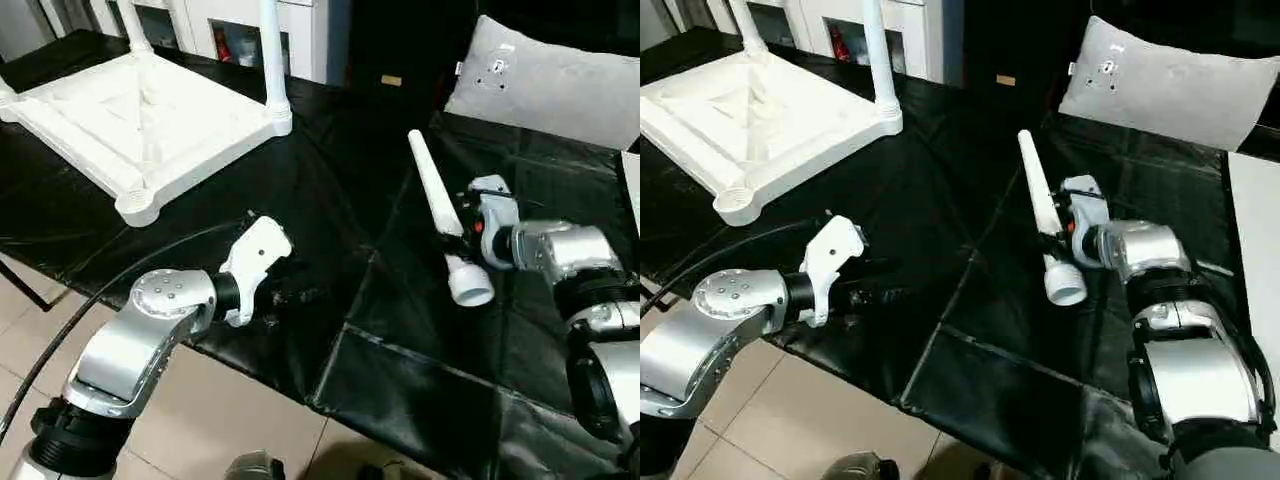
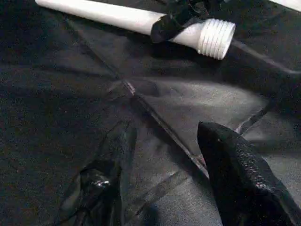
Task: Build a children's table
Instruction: Pick table leg
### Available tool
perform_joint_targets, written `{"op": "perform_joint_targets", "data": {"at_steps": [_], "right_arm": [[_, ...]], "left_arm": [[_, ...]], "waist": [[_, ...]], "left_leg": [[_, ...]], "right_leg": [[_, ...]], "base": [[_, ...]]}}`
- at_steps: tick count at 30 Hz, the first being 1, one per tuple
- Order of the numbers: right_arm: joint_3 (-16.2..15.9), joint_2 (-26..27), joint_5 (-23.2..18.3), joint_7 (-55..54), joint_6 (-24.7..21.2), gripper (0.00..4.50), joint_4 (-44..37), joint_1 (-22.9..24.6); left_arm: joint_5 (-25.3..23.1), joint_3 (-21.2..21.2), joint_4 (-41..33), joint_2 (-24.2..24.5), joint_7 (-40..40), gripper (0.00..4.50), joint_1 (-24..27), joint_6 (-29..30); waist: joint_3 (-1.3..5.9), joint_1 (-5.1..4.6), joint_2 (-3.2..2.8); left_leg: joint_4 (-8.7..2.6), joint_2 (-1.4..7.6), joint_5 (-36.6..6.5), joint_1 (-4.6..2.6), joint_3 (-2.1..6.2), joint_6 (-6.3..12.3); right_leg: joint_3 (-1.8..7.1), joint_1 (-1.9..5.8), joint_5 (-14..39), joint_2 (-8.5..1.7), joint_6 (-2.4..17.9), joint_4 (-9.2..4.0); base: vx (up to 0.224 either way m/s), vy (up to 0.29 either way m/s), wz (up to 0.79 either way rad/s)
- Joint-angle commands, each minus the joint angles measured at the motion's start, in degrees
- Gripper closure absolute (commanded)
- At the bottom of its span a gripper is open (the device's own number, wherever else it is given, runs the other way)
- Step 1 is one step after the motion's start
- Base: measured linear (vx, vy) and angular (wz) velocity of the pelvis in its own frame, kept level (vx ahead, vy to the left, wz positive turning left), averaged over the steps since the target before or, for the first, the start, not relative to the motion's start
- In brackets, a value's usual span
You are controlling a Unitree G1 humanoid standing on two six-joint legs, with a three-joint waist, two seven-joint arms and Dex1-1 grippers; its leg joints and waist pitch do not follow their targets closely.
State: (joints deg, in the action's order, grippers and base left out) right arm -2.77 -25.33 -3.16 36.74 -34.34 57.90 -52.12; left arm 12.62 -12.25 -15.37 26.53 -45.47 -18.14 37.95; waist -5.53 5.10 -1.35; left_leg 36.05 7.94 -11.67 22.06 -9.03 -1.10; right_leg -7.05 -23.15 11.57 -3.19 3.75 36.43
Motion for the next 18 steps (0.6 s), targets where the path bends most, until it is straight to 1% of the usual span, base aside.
{"op": "perform_joint_targets", "data": {"at_steps": [1, 2, 3, 6, 8, 11, 14, 18], "right_arm": [[-1.21, -0.11, 1.37, 1.06, -0.02, 1.62, 1.68, -0.66], [-1.21, -0.11, 1.37, 1.06, -0.02, 1.7, 1.68, -0.66], [-1.26, -0.06, 1.57, 1.26, 0.23, 1.94, 2.1, -0.83], [-1.16, 0.02, 1.54, 1.39, 0.45, 2.04, 2.52, -1.05], [-0.96, 0.17, 1.41, 1.57, 0.72, 2.34, 3.0, -1.33], [-0.71, 0.37, 1.58, 2.06, 1.22, 2.43, 3.64, -1.54], [-0.59, 0.5, 1.61, 2.08, 1.37, 2.62, 3.73, -1.54], [0.69, 0.67, 0.56, 2.35, 3.2, 2.65, 2.9, -1.03]], "left_arm": [[-0.01, -0.44, 0.09, 0.56, -0.33, 2.08, -0.56, 0.64], [-0.01, -0.44, 0.09, 0.56, -0.33, 2.08, -0.56, 0.64], [0.04, -0.5, 0.12, 0.59, -0.32, 2.08, -0.59, 0.62], [0.19, -0.59, 0.17, 0.68, -0.25, 2.08, -0.57, 0.57], [0.32, -0.68, 0.21, 0.7, -0.2, 2.08, -0.52, 0.56], [0.28, -0.81, 0.2, 0.71, -0.14, 2.08, -0.45, 0.51], [0.21, -0.84, 0.11, 0.77, -0.06, 2.08, -0.35, 0.47], [0.0, -0.94, 0.2, 0.83, 0.13, 2.08, -0.32, 0.41]], "waist": [[4.36, -0.01, 0.75], [4.36, -0.01, 0.75], [4.39, 0.01, 0.71], [4.47, 0.02, 0.72], [4.53, 0.05, 0.73], [4.52, 0.02, 0.7], [4.49, 0.04, 0.71], [4.53, 0.05, 0.7]], "left_leg": [[-3.68, 5.3, -5.61, -0.29, 1.72, 4.57], [-3.68, 5.3, -5.61, -0.29, 1.72, 4.57], [-3.7, 5.38, -5.56, -0.35, 1.77, 4.45], [-3.64, 5.37, -5.15, -0.27, 1.76, 4.56], [-3.59, 5.35, -4.75, -0.21, 1.74, 4.77], [-3.58, 5.36, -4.74, -0.21, 1.74, 4.88], [-3.59, 5.39, -4.88, -0.2, 1.76, 4.83], [-3.57, 5.41, -4.81, -0.22, 1.76, 4.85]], "right_leg": [[4.71, 3.81, 16.06, -6.77, 9.52, -5.65], [4.71, 3.81, 16.06, -6.77, 9.52, -5.65], [4.73, 3.75, 15.91, -6.78, 9.47, -5.6], [4.73, 3.78, 14.91, -6.78, 9.75, -5.48], [4.73, 3.81, 14.26, -6.84, 9.92, -5.42], [4.69, 3.79, 14.19, -6.77, 10.13, -5.4], [4.7, 3.83, 14.35, -6.79, 10.05, -5.36], [4.7, 3.8, 14.24, -6.82, 10.05, -5.35]], "base": [[0.0, 0.0, 0.0], [0.0, 0.0, 0.0], [0.0, 0.0, 0.0], [0.0, 0.0, 0.0], [0.0, 0.0, 0.0], [0.0, 0.0, 0.0], [0.0, 0.0, 0.0], [0.0, 0.0, 0.0]]}}
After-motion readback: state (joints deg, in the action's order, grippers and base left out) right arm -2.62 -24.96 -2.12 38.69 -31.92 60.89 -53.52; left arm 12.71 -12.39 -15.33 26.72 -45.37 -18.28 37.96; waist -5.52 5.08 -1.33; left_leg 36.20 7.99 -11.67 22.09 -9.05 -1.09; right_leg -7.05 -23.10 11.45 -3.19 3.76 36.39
